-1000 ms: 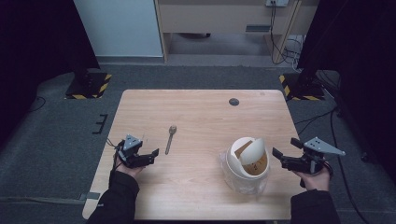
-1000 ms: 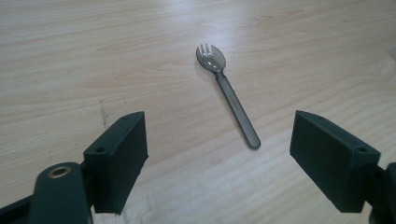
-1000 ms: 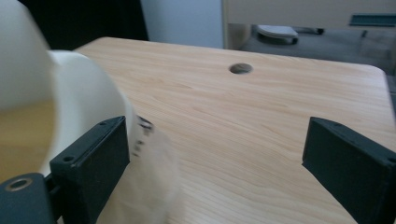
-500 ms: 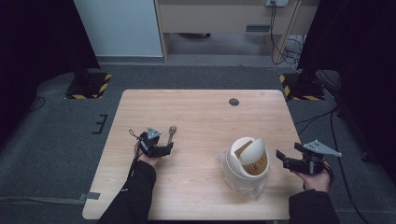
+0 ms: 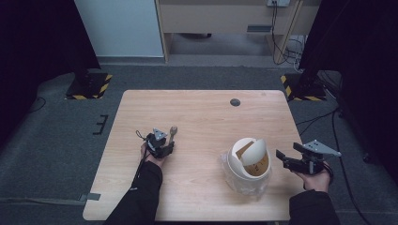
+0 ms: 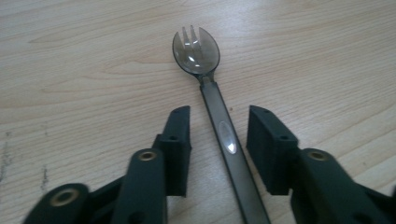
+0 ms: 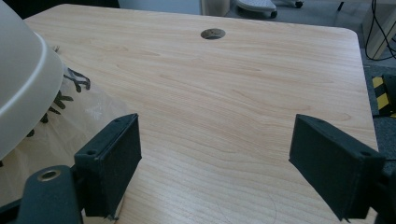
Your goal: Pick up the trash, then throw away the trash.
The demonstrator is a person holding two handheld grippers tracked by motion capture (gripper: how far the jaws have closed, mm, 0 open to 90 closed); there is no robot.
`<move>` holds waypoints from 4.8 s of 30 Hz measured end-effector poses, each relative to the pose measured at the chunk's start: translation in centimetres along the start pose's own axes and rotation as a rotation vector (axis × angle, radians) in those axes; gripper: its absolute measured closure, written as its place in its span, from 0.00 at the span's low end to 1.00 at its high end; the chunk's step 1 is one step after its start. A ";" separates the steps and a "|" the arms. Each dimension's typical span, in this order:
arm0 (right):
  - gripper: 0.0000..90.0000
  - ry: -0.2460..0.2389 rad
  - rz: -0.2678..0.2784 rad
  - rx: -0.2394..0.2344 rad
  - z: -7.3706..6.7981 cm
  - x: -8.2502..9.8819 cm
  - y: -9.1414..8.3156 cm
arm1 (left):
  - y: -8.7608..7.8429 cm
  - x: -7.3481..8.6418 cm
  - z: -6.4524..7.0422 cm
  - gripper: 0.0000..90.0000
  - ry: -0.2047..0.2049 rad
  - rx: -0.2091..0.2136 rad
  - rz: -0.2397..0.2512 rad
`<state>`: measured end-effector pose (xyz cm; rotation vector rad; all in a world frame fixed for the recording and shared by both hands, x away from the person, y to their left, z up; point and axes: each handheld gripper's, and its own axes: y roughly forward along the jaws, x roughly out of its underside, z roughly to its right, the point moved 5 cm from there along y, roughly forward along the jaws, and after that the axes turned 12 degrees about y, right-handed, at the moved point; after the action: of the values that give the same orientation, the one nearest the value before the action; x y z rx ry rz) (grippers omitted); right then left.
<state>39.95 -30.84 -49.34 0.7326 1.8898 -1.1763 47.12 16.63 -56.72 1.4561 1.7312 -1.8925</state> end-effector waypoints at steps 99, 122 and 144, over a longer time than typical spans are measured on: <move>0.69 0.085 0.157 -0.585 -18.4 -10.8 -3.7 | -18.7 -14.4 16.8 0.87 0.260 0.308 0.723; 0.93 0.122 0.277 -0.643 -17.5 -12.8 -6.5 | -16.3 -7.7 7.4 0.60 0.140 0.202 0.480; 0.93 0.097 0.332 -0.467 -11.5 -10.8 -10.8 | -11.6 3.4 -0.3 0.28 0.012 0.103 0.133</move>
<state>33.58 -25.54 -32.13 0.8055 1.9279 -0.4755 37.45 21.90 -51.64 1.5792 1.5208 -1.9327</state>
